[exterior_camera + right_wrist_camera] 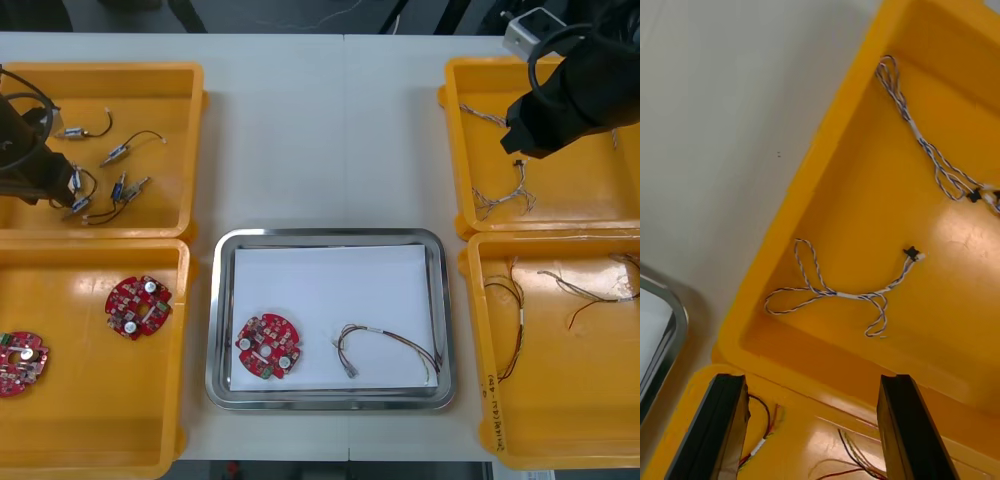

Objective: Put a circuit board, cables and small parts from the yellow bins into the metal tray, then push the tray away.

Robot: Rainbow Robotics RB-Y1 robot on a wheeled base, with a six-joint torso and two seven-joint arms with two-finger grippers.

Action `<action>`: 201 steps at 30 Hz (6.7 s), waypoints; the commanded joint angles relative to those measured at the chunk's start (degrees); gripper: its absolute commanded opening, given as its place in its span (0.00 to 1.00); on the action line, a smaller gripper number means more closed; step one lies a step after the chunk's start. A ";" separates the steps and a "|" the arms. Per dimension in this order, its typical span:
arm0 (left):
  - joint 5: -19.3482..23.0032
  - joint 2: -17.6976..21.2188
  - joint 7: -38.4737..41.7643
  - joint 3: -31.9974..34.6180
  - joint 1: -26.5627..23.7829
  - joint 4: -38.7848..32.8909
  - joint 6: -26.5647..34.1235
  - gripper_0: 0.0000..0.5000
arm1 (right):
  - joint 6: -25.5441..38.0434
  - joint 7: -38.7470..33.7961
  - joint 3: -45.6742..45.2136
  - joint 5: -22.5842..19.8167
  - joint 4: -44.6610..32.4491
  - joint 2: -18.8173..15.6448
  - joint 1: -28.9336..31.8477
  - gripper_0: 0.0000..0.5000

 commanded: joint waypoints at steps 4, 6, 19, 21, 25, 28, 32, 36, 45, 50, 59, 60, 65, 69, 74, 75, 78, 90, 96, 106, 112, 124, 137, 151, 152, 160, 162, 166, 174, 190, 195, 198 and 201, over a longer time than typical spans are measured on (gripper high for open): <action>-0.07 -1.15 -6.20 -2.77 -2.77 0.17 -2.43 1.00 | 0.17 -1.49 -4.46 7.01 10.62 -1.45 -7.79 1.00; 0.10 -1.15 -6.20 -3.48 -2.77 0.17 -2.87 1.00 | 0.17 -1.58 -4.98 8.76 12.64 -1.36 -8.50 1.00; 0.63 -2.47 -6.81 -4.00 -2.68 2.10 -5.06 1.00 | 0.17 -2.63 -9.03 18.78 26.53 1.19 -11.05 1.00; 0.63 -2.47 -6.81 -4.00 -2.77 2.19 -5.15 1.00 | 0.17 -2.98 -9.03 19.93 28.47 1.80 -11.92 1.00; 0.63 -2.73 -6.90 -4.00 -2.68 2.19 -5.50 1.00 | -1.98 -4.65 -10.35 22.21 32.68 3.21 -13.59 1.00; 0.63 -2.82 -7.08 -4.00 -2.68 2.46 -5.59 1.00 | -4.27 -7.55 -12.19 22.12 34.62 4.26 -14.30 1.00; 0.63 -2.99 -7.43 -4.00 -2.68 3.16 -5.85 1.00 | -6.73 -8.79 -12.98 23.18 35.50 5.14 -14.39 1.00; 0.63 -3.17 -8.04 -4.80 -2.68 4.04 -7.17 1.00 | -8.66 -9.05 -14.65 25.29 37.61 6.37 -14.56 1.00; 1.51 -3.17 -7.96 -6.82 -2.77 4.48 -9.11 1.00 | -14.90 -10.63 -15.88 27.92 43.32 8.39 -14.91 1.00; 1.86 -3.17 -7.96 -6.73 -2.68 4.48 -9.11 0.81 | -18.07 -13.53 -16.59 28.63 46.31 9.71 -15.79 1.00; 2.39 -3.17 -8.13 -6.82 -2.68 4.48 -9.11 0.00 | -23.34 -14.50 -18.43 30.39 50.70 12.26 -15.88 1.00; 2.48 -3.17 -8.22 -6.82 -2.68 4.48 -9.02 0.00 | -24.05 -14.67 -18.78 30.74 51.67 12.61 -15.88 1.00; 2.65 -3.17 -8.39 -6.64 -2.68 4.48 -9.02 0.00 | -25.54 -15.03 -20.10 31.35 54.31 13.40 -15.79 1.00; 2.65 -3.08 -8.75 -5.32 -2.68 4.04 -8.23 0.00 | -27.39 -15.29 -20.28 31.70 57.29 13.67 -15.88 1.00; 1.51 -2.91 -9.27 -1.02 -3.29 2.54 -4.01 0.00 | -29.32 -16.52 -20.45 31.70 58.52 14.37 -15.70 1.00; 1.42 -2.99 -9.36 -0.84 -3.47 2.37 -3.48 0.00 | -29.49 -16.61 -20.45 31.70 58.52 14.46 -15.70 1.00; 0.72 -2.47 -9.89 0.74 -4.26 1.58 -0.58 0.00 | -30.90 -17.13 -20.28 31.70 58.52 14.99 -15.70 1.00; -1.57 -1.76 -12.26 3.47 -4.35 -0.80 0.83 0.00 | -33.36 -17.57 -20.10 32.06 58.52 16.04 -15.44 1.00; -2.97 -0.88 -14.55 5.66 -4.35 -1.68 2.76 0.00 | -33.36 -17.31 -19.84 32.14 58.44 16.04 -14.03 1.00; -4.99 -0.09 -18.33 10.15 -4.44 -2.29 6.80 0.00 | -34.59 -17.49 -19.40 31.88 58.44 16.04 -12.28 1.00; -5.96 0.35 -17.71 11.03 -5.40 -3.79 10.32 0.00 | -35.65 -17.57 -19.40 32.14 58.52 16.04 -11.40 1.00; -5.70 2.10 -16.92 11.03 -9.89 -3.70 15.86 0.00 | -35.65 -17.57 -19.40 31.62 58.52 16.04 -10.34 1.00; -5.26 2.72 -16.83 11.03 -10.50 -3.61 17.09 0.00 | -35.65 -17.66 -19.05 31.18 58.44 16.66 -9.38 1.00; -5.26 2.72 -16.57 11.03 -10.41 -2.47 17.09 0.00 | -35.91 -17.75 -18.96 30.91 58.35 16.66 -9.46 0.00; -5.17 2.63 -16.66 10.94 -10.41 -2.03 16.91 0.00 | -35.91 -17.75 -18.96 31.00 58.17 16.66 -9.46 0.00; -4.91 2.63 -16.31 9.53 -9.80 -1.85 14.71 0.08 | -35.30 -18.01 -19.05 31.53 55.71 16.13 -9.46 0.00; -4.91 2.63 -15.95 9.09 -9.62 -1.76 14.36 0.08 | -34.33 -17.84 -19.05 31.62 54.66 15.43 -9.46 0.00; -4.73 2.54 -15.95 8.92 -8.66 -1.76 13.48 0.08 | -33.80 -17.57 -19.31 31.53 53.34 14.46 -9.46 0.00; -4.29 1.75 -16.13 8.83 -5.75 -1.76 10.41 0.00 | -33.89 -16.96 -20.98 31.09 51.58 12.00 -10.08 0.00; -4.29 1.05 -15.43 2.76 -2.94 -1.32 3.55 0.00 | -35.38 -16.52 -22.12 31.70 51.58 9.10 -10.43 0.00; -3.85 0.08 -15.51 1.88 -2.94 1.58 0.91 0.00 | -35.38 -16.87 -22.21 31.70 51.58 9.10 -10.34 0.00; -3.68 -0.62 -15.60 1.53 -2.94 3.33 -0.84 0.00 | -35.38 -16.96 -22.30 31.79 51.58 9.10 -10.43 0.00; -3.68 -0.88 -15.25 0.92 -2.94 3.60 -1.55 0.00 | -35.38 -16.96 -22.39 31.88 51.58 9.10 -10.43 0.00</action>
